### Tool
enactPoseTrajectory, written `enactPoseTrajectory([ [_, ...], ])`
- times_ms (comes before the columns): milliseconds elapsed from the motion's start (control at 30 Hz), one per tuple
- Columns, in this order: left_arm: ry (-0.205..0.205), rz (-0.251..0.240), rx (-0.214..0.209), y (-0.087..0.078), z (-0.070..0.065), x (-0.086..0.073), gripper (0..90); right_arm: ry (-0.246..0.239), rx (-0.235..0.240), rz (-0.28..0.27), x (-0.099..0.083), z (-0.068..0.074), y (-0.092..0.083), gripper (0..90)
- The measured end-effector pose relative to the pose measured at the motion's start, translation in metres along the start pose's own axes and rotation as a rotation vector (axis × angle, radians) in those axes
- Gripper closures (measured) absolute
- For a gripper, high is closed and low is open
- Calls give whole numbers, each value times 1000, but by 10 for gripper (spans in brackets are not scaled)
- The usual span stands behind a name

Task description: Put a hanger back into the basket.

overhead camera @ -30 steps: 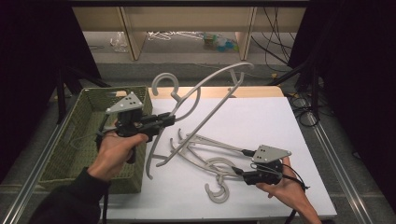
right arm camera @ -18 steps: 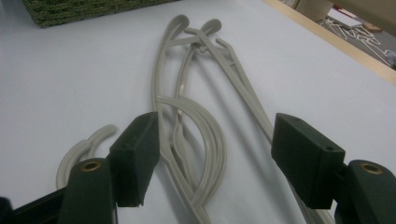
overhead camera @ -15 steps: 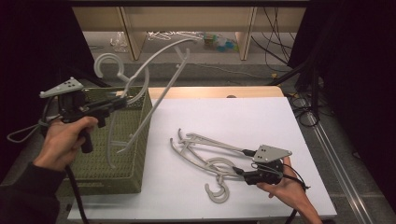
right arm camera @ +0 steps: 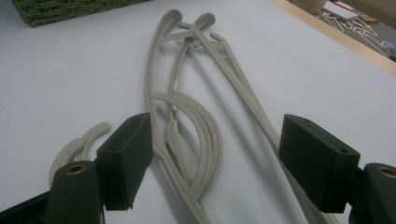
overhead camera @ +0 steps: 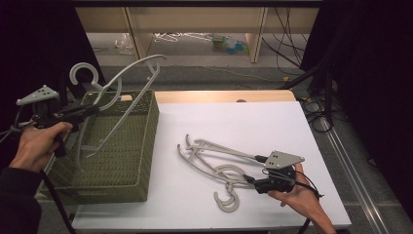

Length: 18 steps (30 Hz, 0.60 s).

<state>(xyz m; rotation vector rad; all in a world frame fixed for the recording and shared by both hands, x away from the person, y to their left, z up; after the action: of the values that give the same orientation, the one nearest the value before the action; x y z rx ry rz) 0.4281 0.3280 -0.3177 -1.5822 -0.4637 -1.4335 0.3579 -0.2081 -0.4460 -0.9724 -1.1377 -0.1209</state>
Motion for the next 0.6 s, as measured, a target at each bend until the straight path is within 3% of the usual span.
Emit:
enactPoseTrajectory([
  [100,11,13,8,-1,9,-10,792,-4,1,-3,0,0,1,267],
  [300,112,60,-3,0,17,-31,792,-5,2,-5,0,0,2,267],
  [433,103,98,16,-1,23,-43,792,-3,4,0,0,0,1,267],
  [467,105,114,27,-4,30,-53,792,-6,3,1,0,0,1,267],
  [600,96,125,26,-8,38,-68,792,-4,-1,-7,0,0,2,267],
])
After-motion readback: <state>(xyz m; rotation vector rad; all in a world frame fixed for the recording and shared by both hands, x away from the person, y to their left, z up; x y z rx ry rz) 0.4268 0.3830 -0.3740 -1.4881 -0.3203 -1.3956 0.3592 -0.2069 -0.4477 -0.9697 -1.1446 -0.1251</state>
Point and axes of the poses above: each handheld gripper's, and its own axes: y roughly forward along the jaws, x roughly out of its top, z roughly to its left, the point moved 4 cm from there along y, roughly forward along the jaws, and after that the axes turned 14 degrees about y, right-handed, at the moved point
